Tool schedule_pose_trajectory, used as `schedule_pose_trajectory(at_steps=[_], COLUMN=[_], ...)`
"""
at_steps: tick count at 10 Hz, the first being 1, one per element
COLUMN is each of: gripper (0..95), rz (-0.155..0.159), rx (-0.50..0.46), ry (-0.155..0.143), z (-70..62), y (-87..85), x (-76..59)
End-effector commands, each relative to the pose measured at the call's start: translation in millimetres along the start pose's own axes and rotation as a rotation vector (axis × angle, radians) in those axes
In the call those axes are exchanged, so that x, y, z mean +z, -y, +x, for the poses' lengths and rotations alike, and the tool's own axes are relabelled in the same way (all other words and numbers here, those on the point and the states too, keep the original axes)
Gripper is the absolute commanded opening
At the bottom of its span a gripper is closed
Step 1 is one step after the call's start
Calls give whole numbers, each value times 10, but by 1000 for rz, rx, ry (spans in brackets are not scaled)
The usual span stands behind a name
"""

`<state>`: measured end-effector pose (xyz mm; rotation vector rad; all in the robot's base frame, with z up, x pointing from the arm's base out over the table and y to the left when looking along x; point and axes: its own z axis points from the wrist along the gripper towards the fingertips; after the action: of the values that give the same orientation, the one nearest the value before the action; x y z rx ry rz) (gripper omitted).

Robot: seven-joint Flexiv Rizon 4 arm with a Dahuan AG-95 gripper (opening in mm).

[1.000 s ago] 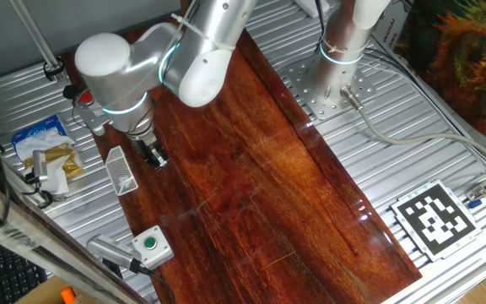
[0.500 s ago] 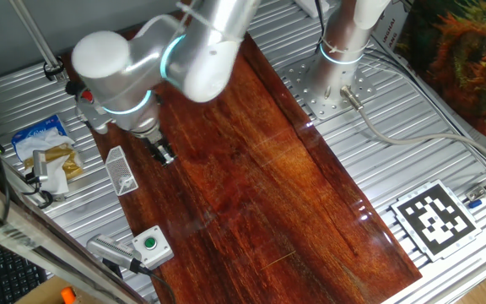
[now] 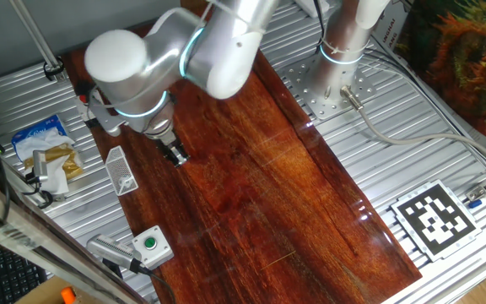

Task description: Push the soccer ball into the goal

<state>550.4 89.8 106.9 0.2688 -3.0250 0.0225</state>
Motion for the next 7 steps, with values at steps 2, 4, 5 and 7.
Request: schedule_pose_trajectory(at_steps=[2, 4, 5, 7], gripper=[0, 0, 0, 0], rz=[6, 4, 4, 4], rx=[9, 10, 8, 6], ry=[8, 10, 10, 11], z=[211, 285, 291, 292], y=[-250, -367, -380, -381], x=[-97, -152, -160, -160])
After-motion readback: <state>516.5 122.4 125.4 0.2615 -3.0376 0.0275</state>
